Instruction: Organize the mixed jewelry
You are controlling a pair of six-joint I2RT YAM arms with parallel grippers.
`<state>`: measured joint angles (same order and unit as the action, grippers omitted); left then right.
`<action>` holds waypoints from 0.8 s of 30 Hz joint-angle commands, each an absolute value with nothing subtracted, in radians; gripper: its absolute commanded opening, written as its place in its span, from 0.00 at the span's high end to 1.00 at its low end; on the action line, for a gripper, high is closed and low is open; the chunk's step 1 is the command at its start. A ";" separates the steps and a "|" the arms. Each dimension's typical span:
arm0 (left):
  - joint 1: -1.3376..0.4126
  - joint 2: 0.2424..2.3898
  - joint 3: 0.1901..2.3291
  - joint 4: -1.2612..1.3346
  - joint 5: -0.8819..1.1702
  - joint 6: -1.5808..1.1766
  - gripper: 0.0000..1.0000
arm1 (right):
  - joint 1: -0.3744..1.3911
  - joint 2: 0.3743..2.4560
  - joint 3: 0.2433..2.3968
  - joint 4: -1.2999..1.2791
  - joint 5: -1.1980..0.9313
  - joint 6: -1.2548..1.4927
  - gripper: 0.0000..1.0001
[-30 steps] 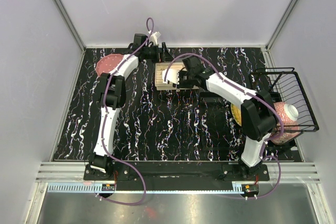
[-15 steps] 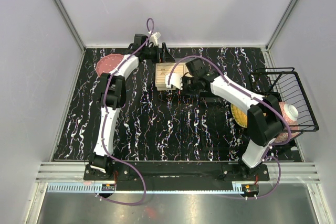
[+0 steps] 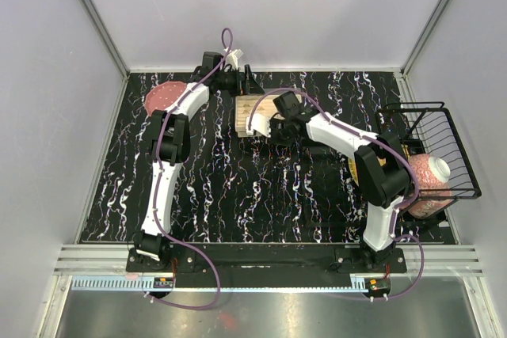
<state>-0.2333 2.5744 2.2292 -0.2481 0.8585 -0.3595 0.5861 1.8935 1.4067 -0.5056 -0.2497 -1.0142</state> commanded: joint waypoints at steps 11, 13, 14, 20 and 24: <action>-0.247 2.556 2.206 -0.238 0.894 -0.351 0.01 | 0.571 1.956 1.552 -0.365 -0.112 -0.988 0.69; -0.247 2.554 2.206 -0.236 0.897 -0.351 0.01 | 0.569 1.965 1.558 -0.362 -0.104 -0.988 0.69; -0.247 2.556 2.206 -0.235 0.897 -0.350 0.01 | 0.569 1.967 1.559 -0.359 -0.097 -0.991 0.69; -0.238 2.543 2.203 -0.216 0.884 -0.359 0.01 | 0.572 1.947 1.546 -0.373 -0.124 -0.942 0.67; -0.221 2.517 2.201 -0.178 0.858 -0.380 0.01 | 0.572 1.886 1.522 -0.400 -0.132 -0.879 0.63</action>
<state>-0.2302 2.5744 2.2154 -0.2237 0.8646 -0.3679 0.5797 1.9648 1.5146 -0.4168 -0.1238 -0.9455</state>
